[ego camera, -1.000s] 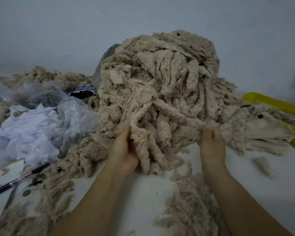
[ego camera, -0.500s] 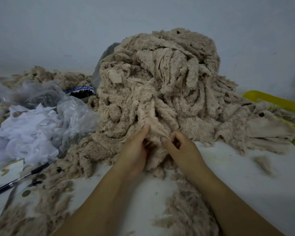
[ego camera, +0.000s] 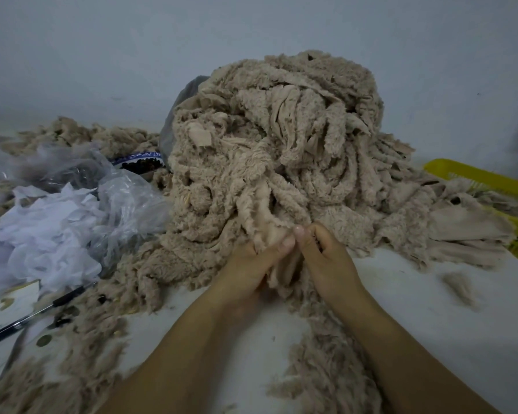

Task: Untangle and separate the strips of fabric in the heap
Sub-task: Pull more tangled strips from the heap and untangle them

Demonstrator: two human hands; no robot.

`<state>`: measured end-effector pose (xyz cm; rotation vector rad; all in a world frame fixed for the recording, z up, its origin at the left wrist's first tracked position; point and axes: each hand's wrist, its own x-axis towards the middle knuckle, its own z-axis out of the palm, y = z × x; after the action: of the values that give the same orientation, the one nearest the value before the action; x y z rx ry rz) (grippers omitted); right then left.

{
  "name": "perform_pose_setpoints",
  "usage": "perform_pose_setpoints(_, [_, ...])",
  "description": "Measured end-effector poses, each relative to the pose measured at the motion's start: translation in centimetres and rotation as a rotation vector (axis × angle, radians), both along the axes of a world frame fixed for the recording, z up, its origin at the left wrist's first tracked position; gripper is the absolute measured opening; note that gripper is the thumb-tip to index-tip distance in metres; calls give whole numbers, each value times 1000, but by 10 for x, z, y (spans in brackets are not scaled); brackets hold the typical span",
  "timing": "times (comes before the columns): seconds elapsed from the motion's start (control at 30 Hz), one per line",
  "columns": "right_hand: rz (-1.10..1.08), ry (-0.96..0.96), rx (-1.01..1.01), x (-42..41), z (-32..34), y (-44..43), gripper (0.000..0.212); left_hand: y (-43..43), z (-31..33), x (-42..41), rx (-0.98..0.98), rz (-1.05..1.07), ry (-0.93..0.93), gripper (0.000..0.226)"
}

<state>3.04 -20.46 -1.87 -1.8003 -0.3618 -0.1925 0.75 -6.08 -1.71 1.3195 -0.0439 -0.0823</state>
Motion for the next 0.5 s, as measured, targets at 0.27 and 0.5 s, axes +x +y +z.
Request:
perform_pose_setpoints(0.27, [-109,75,43,6,0,-4,47,3,4,4,-46,177,51,35])
perform_pose_setpoints(0.5, [-366,118,133,22,-1,-19,39,21,7,11,-283,301,-58,53])
